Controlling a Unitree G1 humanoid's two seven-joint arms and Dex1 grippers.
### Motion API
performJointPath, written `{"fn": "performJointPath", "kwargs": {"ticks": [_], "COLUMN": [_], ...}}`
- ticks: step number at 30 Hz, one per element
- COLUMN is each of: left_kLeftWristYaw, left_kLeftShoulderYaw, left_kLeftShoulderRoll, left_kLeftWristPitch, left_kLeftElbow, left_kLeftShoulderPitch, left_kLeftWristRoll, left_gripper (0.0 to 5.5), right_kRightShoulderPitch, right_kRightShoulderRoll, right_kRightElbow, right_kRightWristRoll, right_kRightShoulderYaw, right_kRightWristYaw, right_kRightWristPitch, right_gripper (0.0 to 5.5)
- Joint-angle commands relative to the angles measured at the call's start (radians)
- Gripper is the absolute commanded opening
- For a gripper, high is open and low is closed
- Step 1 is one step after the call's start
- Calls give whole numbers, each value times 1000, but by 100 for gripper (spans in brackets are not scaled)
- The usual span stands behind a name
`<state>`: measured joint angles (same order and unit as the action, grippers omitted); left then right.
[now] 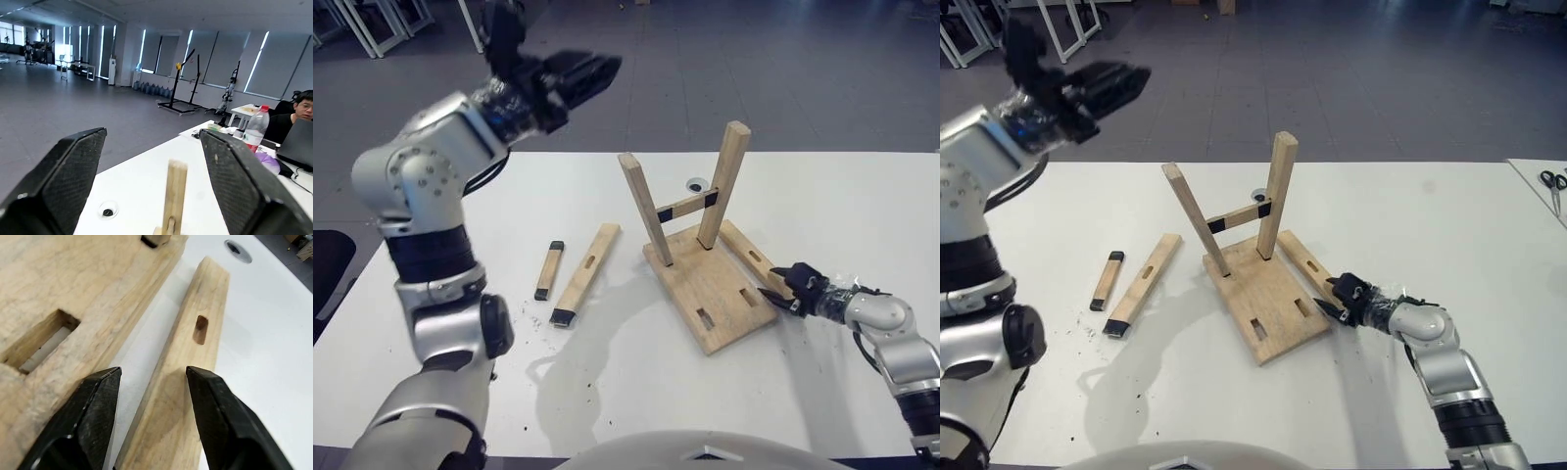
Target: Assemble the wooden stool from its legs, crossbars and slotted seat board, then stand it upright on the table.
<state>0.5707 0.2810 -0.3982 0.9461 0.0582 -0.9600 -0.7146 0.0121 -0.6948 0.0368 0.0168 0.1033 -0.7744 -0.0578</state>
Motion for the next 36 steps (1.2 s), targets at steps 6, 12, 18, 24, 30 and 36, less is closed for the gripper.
{"fn": "performJointPath", "kwargs": {"ticks": [6,12,18,24,30,36], "left_kLeftWristYaw": [-12,18,-25,-87,-165,-203], "left_kLeftShoulderYaw": [-30,-258,-242,-83,52,89], "left_kLeftShoulderRoll": [99,98,89,122,15,-114], "left_kLeftWristPitch": [-155,13,-116,-230,-225,-210], "left_kLeftElbow": [273,175,298,211,21,-170], "left_kLeftShoulderPitch": [-209,219,177,-120,-55,488], "left_kLeftWristRoll": [31,94,170,90,64,197], "left_gripper": [352,352,352,352,352,352], "right_kRightShoulderPitch": [17,9,-8,4,41,17], "right_kRightShoulderRoll": [30,27,24,38,79,69], "right_kRightElbow": [35,35,32,37,-7,-85], "right_kRightWristRoll": [58,69,74,63,15,24], "right_kRightShoulderYaw": [100,108,110,90,13,40], "right_kRightWristYaw": [-20,0,3,29,95,70], "right_kRightWristPitch": [36,38,31,30,14,-18], "right_gripper": [246,246,246,246,246,246]}}
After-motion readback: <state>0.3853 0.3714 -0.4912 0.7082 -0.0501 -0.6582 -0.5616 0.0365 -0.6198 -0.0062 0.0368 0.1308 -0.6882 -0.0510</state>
